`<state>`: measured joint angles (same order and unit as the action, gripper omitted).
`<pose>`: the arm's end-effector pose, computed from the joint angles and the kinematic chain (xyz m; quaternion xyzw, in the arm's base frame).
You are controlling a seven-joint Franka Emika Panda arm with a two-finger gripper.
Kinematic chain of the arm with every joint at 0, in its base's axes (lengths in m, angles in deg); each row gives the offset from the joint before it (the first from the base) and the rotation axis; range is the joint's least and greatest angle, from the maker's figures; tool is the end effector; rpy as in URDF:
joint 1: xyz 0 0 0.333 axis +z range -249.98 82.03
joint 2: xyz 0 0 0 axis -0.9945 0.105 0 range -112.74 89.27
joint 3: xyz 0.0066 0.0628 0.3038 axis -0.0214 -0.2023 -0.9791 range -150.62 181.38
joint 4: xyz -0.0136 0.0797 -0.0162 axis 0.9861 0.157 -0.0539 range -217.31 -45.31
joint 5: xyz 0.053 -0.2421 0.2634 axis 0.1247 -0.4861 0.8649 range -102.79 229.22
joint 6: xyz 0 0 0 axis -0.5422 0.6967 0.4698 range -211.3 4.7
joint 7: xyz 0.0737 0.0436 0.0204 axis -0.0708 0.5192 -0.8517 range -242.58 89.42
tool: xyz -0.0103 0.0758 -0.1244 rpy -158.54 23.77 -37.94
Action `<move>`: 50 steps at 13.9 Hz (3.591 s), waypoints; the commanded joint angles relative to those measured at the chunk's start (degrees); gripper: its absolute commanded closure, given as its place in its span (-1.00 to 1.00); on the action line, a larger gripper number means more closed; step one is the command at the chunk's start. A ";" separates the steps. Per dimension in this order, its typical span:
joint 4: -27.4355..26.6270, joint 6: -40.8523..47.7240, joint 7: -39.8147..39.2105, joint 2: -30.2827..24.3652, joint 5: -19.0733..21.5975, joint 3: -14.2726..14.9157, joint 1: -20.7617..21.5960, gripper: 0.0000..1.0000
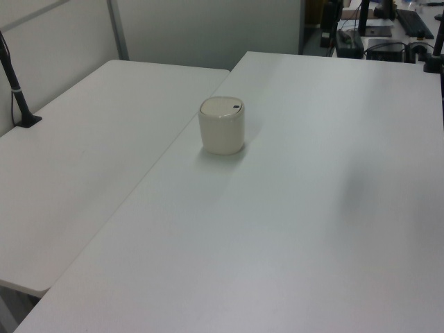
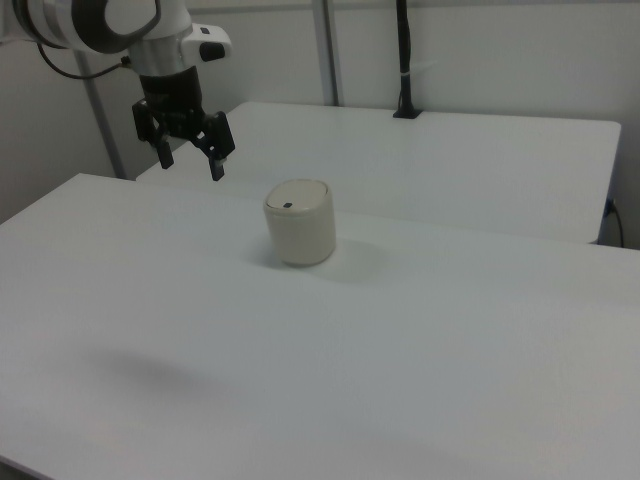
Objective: Open the trash bin
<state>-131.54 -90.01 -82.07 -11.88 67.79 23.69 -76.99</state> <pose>0.5312 -0.0012 0.5856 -0.9981 -0.0349 -0.0339 0.0380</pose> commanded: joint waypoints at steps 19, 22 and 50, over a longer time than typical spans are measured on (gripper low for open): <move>-0.21 -37.83 22.69 14.11 4.30 -0.31 1.11 1.00; -0.21 -45.82 29.46 18.50 3.78 -0.22 1.46 1.00; -2.23 -55.17 34.76 27.83 -3.43 0.04 2.69 1.00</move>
<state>-131.68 -143.92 -49.03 15.44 65.98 23.26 -74.79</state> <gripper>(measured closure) 0.991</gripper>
